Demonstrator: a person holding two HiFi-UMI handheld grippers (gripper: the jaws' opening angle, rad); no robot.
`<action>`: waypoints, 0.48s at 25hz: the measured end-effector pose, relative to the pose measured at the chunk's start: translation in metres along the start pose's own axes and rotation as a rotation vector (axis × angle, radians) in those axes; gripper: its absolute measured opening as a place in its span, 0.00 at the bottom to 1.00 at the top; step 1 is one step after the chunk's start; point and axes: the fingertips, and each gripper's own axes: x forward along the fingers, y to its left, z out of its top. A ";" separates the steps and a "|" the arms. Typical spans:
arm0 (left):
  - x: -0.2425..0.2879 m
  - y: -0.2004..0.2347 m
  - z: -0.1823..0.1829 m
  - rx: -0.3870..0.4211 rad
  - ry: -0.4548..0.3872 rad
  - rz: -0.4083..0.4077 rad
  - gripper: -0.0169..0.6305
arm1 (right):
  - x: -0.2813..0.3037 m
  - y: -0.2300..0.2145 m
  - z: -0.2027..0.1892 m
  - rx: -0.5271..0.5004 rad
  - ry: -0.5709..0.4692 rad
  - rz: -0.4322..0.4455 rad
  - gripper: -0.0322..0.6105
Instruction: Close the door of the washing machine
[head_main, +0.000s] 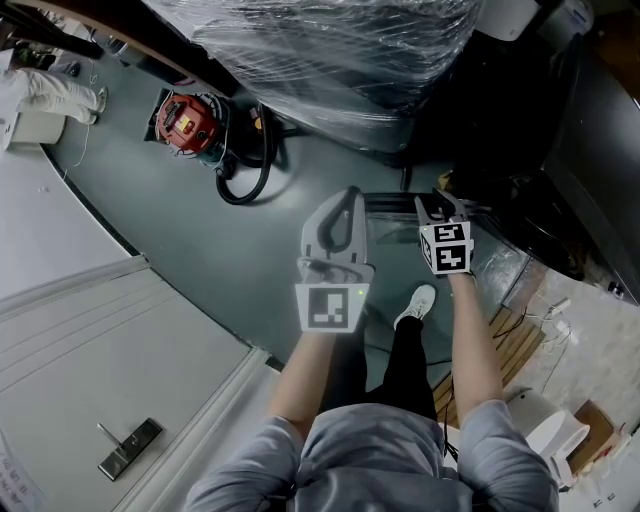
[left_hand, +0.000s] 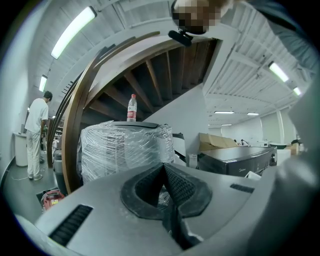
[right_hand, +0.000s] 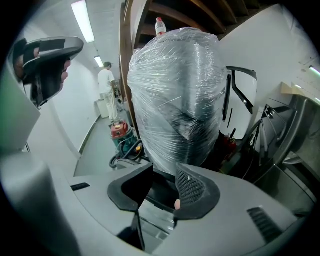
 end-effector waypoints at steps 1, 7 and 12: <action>-0.001 -0.002 -0.001 0.003 0.003 -0.002 0.02 | -0.001 0.001 -0.002 -0.005 0.003 -0.003 0.25; -0.006 -0.010 0.000 0.004 0.002 -0.012 0.02 | -0.014 0.011 -0.014 0.009 0.014 0.005 0.25; -0.009 -0.019 0.002 0.001 -0.008 -0.022 0.02 | -0.027 0.016 -0.026 0.043 0.025 0.014 0.26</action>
